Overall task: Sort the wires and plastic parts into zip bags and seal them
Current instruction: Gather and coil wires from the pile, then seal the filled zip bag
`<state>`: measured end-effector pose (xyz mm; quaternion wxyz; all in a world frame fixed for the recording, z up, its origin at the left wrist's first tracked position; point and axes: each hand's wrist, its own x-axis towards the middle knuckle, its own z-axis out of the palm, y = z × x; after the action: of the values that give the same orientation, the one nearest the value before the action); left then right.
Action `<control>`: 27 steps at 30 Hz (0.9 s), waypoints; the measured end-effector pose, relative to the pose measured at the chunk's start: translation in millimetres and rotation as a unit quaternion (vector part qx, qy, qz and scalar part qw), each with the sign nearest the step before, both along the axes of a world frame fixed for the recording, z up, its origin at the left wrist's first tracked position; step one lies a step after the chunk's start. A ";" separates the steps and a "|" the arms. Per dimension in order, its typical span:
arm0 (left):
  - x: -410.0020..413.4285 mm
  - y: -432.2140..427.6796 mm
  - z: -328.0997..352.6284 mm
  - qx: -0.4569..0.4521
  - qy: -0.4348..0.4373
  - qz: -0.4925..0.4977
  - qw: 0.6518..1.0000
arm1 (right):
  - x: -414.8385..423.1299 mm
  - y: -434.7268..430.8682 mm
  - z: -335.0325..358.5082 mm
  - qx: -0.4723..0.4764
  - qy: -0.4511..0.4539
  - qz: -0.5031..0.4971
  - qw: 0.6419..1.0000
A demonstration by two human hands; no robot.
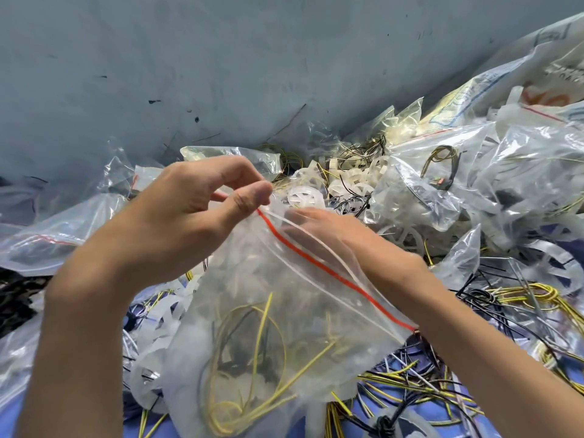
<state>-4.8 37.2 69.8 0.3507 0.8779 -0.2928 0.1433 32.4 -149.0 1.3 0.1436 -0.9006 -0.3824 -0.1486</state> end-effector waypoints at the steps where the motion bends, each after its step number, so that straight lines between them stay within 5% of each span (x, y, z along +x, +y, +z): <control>1: -0.6 -1.2 0.7 -0.001 -0.003 -0.008 1.000 | 0.6 -2.4 8.7 0.020 0.005 -0.007 1.000; 8: -6.6 -23.4 -1.0 0.044 0.000 -0.089 0.995 | -9.1 -24.5 46.2 0.207 -0.043 -0.094 0.973; 16: -0.8 -35.7 -19.1 0.170 0.131 -0.046 0.976 | -11.4 -50.1 68.5 0.333 0.003 -0.162 0.929; 27: -1.6 -64.4 -28.5 0.046 0.066 0.042 0.996 | -8.9 -53.1 72.9 0.472 0.037 -0.178 0.862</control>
<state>-6.4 -27.2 41.2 0.3218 0.9123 -0.2381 0.0861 23.6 -202.2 74.2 0.5367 -0.7826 -0.0937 -0.3011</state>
